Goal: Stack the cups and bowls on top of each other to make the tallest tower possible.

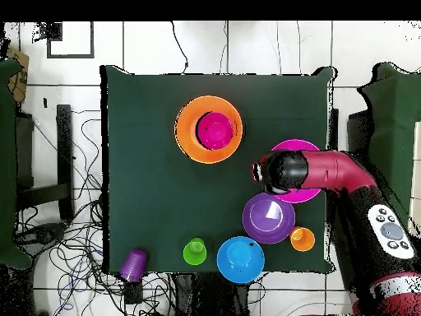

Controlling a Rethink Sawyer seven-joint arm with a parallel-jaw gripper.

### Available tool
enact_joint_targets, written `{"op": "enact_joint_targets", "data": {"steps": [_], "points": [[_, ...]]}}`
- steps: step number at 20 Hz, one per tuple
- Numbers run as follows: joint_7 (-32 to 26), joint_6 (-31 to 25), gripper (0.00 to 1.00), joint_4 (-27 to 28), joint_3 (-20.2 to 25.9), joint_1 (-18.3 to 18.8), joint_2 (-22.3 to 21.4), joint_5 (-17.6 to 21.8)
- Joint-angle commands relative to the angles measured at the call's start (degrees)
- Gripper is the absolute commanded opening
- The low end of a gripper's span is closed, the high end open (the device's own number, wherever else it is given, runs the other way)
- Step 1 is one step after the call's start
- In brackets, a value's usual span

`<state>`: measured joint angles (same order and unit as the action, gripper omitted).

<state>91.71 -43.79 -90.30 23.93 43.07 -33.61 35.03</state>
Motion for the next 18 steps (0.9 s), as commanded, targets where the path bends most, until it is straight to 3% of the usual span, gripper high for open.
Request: {"op": "enact_joint_targets", "data": {"steps": [1, 12, 18], "points": [[7.36, 3.96, 1.00, -0.89, -3.51, -3.46, 3.05, 1.77], [7.78, 8.08, 1.00, -0.75, -6.08, -5.16, 4.64, 1.04], [7.81, 5.27, 1.00, -7.10, -7.14, -5.78, -2.45, -2.17]]}}
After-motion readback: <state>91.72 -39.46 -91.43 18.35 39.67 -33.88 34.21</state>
